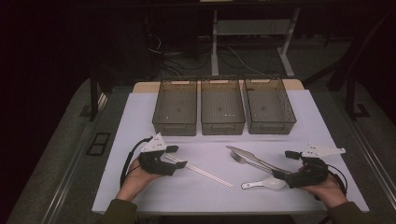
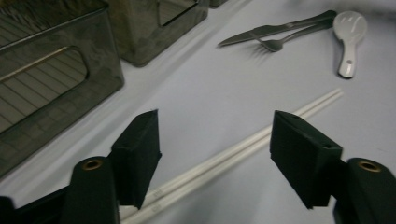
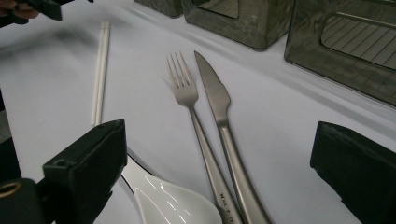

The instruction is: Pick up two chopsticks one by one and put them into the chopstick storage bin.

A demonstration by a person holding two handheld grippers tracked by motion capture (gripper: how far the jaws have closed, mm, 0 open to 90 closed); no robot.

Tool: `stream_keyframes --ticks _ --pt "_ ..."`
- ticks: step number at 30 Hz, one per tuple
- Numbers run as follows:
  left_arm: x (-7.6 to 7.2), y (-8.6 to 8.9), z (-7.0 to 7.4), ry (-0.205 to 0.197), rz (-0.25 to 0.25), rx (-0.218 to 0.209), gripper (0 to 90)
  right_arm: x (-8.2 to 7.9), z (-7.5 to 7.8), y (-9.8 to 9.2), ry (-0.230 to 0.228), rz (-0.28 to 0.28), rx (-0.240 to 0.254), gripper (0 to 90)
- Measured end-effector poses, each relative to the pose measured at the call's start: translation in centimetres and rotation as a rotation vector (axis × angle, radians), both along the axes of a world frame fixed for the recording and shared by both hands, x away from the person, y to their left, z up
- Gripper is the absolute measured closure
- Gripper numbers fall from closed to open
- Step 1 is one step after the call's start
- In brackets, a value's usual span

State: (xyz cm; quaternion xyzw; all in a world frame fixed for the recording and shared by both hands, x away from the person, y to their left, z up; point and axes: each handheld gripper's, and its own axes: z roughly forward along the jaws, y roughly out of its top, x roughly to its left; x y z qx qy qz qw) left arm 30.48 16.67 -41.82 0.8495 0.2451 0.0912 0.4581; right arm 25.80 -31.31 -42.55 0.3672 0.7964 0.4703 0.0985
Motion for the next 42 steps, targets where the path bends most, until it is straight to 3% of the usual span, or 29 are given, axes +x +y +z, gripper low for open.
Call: stream_keyframes --ticks 7,10,19,28,31,42 --pt "1.9 -0.1 0.1 -0.004 0.014 0.029 60.5 0.0 0.0 -0.1 0.003 -0.007 0.004 3.8" --pt "2.8 0.0 -0.1 0.014 0.032 0.050 69.9 0.0 0.0 -0.1 0.002 -0.005 0.003 3.8" --pt "3.9 0.6 -0.7 0.041 0.045 0.090 88.7 0.0 0.0 -0.1 0.007 -0.008 0.003 3.9" --pt "4.1 1.3 -1.2 0.065 0.083 0.136 88.8 0.0 0.0 -0.1 0.007 -0.007 0.002 3.9" --pt "4.1 1.7 -1.5 0.081 0.102 0.174 88.8 -0.1 0.0 -0.1 0.008 -0.006 0.002 3.9" --pt "4.1 2.3 -2.0 0.096 0.122 0.207 88.9 -0.1 0.1 -0.2 0.007 -0.007 0.003 3.9"
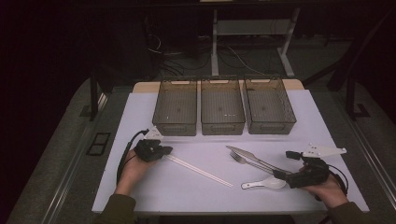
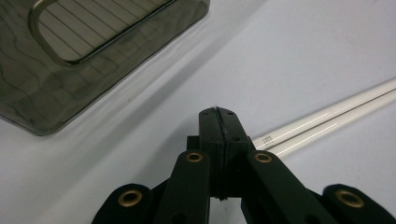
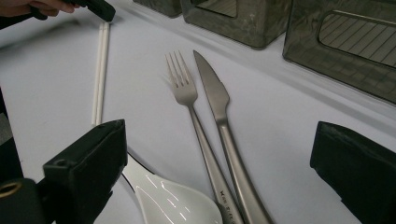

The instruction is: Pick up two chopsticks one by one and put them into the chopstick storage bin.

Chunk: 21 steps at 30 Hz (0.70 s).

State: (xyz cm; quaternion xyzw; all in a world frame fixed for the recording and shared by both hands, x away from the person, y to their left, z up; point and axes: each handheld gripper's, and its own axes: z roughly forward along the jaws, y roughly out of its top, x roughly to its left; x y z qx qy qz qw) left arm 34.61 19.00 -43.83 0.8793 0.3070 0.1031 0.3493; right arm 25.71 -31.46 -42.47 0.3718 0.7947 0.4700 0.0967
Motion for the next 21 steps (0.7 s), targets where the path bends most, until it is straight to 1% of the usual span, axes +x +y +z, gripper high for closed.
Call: stream_keyframes --ticks 3,13,18,21 --pt "-0.02 0.07 -0.05 0.007 0.003 0.006 88.9 -0.01 0.01 -0.01 0.002 0.001 -0.001 3.9" --pt "-0.28 0.25 -0.03 0.012 0.008 0.008 88.9 -0.04 0.02 -0.02 0.004 -0.001 -0.001 3.9" --pt "-0.44 0.45 -0.28 0.025 0.000 0.022 88.9 -0.04 0.00 -0.02 0.006 -0.002 -0.002 4.0" --pt "-0.56 0.44 -0.27 0.029 0.006 0.019 88.9 -0.06 0.02 -0.03 0.005 -0.001 -0.001 3.9"
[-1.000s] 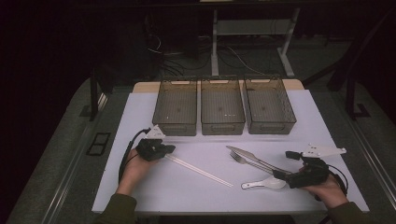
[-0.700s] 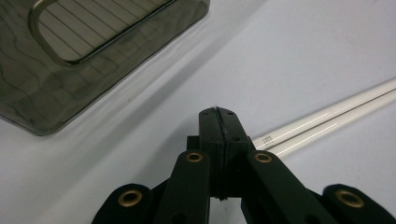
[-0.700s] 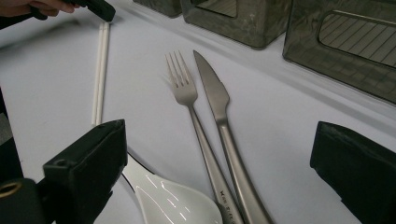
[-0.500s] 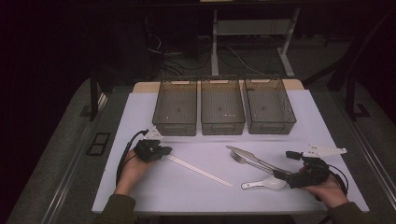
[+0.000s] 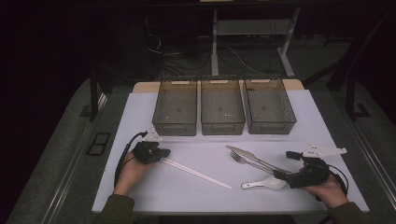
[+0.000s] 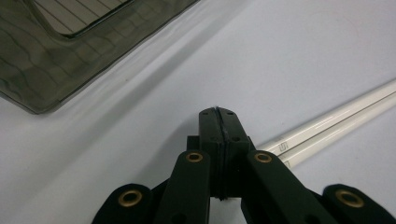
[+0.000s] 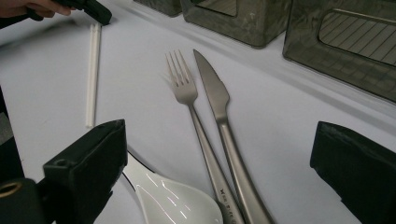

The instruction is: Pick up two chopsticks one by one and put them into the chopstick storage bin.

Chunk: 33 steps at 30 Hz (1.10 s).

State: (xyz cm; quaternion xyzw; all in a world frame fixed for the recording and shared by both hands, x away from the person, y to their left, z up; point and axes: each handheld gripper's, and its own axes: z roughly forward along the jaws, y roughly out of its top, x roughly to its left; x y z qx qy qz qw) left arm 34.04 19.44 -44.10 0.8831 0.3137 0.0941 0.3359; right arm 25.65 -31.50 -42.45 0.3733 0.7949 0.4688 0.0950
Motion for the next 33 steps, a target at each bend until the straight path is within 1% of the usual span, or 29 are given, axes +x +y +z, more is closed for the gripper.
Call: stream_keyframes --ticks 3,13,14,15,16,17,20,21,22,23,24,25,26,27,28,30,32,33 --pt "-0.1 0.0 0.0 -0.001 -0.005 0.006 88.9 0.0 0.0 0.0 0.000 0.000 0.001 4.0" --pt "-0.7 0.3 0.1 0.002 -0.015 0.005 88.9 0.0 0.0 0.0 -0.001 -0.002 0.000 3.9" --pt "-0.7 0.4 0.1 0.001 -0.021 0.013 88.9 0.0 0.0 0.0 -0.001 -0.002 0.000 3.9" --pt "-0.9 0.4 0.1 0.006 -0.016 0.011 88.9 0.0 0.0 0.0 -0.001 -0.003 0.000 3.9" --pt "-0.9 0.4 0.1 0.004 -0.016 0.010 88.9 0.0 0.0 0.0 -0.001 -0.002 0.000 3.9" --pt "-1.0 0.5 0.1 0.000 -0.027 0.019 88.9 0.0 0.0 0.0 -0.001 -0.002 0.001 3.9" --pt "-1.2 0.4 0.1 0.002 -0.018 0.015 88.9 0.0 0.0 -0.1 -0.002 -0.002 0.000 3.9" --pt "-1.3 0.4 0.2 -0.001 -0.024 0.024 88.9 0.0 0.0 -0.1 -0.002 -0.002 0.000 3.9" --pt "-1.4 0.4 0.2 -0.001 -0.021 0.024 88.9 -0.1 0.0 -0.1 -0.003 -0.002 0.000 3.9" --pt "-1.4 0.4 0.2 -0.007 -0.021 0.026 88.9 0.0 0.0 -0.1 -0.002 -0.003 0.001 3.9" --pt "-1.5 0.3 0.3 -0.011 -0.020 0.019 88.9 0.0 0.0 -0.1 -0.002 -0.003 0.001 3.9" --pt "-1.7 0.0 0.7 -0.028 -0.033 0.008 88.7 0.0 0.0 -0.1 -0.002 -0.003 0.001 3.9" --pt "-1.7 0.0 0.7 -0.028 -0.033 0.008 85.7 0.0 0.0 -0.1 -0.002 -0.003 0.000 3.9" --pt "-1.9 -0.5 1.2 -0.038 -0.054 -0.002 84.0 0.0 0.0 -0.1 -0.002 -0.002 -0.001 3.9" --pt "-1.9 -0.5 1.2 -0.038 -0.054 -0.002 82.1 0.0 0.0 -0.1 -0.002 -0.002 -0.001 3.9" --pt "-2.2 -1.3 1.5 -0.043 -0.080 -0.013 78.2 0.0 0.0 0.0 0.000 -0.003 -0.001 3.9" --pt "-2.5 -2.3 1.8 -0.046 -0.117 -0.030 76.6 0.0 0.0 0.0 0.000 -0.003 -0.001 3.9" --pt "-2.7 -2.8 1.9 -0.044 -0.135 -0.041 73.3 0.0 0.0 0.0 0.000 -0.002 -0.004 3.9"
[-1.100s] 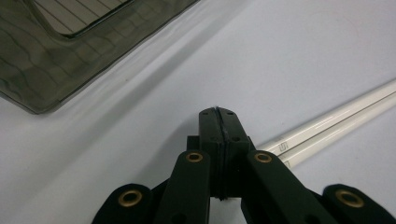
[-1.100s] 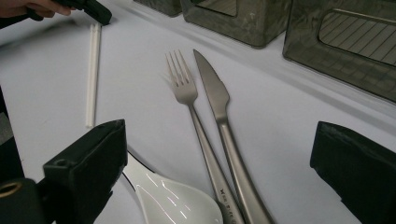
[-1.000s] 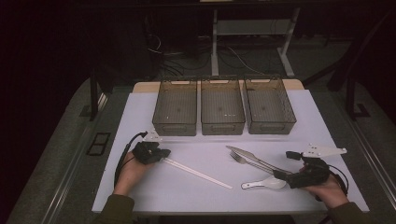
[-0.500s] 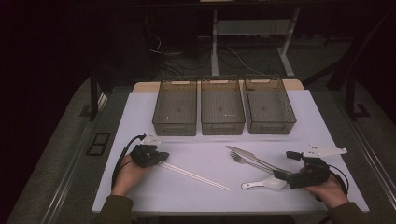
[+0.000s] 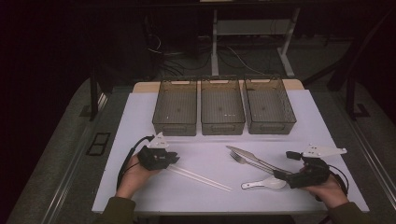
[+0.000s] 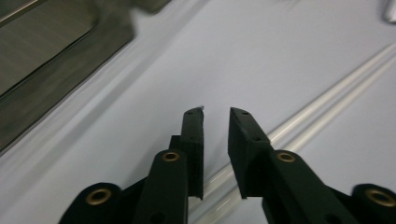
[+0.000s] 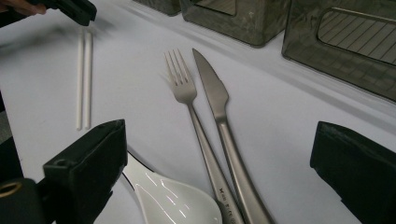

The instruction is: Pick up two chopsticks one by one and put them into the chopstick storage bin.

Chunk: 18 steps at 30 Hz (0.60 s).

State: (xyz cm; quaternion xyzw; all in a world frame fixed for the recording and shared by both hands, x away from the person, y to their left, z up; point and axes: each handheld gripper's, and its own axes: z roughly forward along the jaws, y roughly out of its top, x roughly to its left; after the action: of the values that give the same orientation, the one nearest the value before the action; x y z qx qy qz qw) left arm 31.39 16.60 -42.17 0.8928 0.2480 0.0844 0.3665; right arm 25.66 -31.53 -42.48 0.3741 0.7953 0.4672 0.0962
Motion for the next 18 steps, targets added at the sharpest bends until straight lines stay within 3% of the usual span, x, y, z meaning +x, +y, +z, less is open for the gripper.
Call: stream_keyframes --ticks 3,7,16,18 --pt "-0.7 -2.5 0.5 0.001 -0.075 -0.038 70.3 0.0 0.0 0.0 0.002 -0.002 0.000 3.9" --pt "-1.1 -4.4 0.7 0.016 -0.130 -0.063 68.9 0.0 0.0 0.0 0.002 -0.004 0.000 3.9" --pt "-2.1 -9.9 0.1 0.063 -0.265 -0.077 67.9 0.1 0.0 0.0 0.004 -0.004 0.001 3.9" --pt "-2.2 -10.3 0.0 0.064 -0.281 -0.072 67.9 0.1 -0.1 0.0 0.005 -0.002 0.002 3.9"
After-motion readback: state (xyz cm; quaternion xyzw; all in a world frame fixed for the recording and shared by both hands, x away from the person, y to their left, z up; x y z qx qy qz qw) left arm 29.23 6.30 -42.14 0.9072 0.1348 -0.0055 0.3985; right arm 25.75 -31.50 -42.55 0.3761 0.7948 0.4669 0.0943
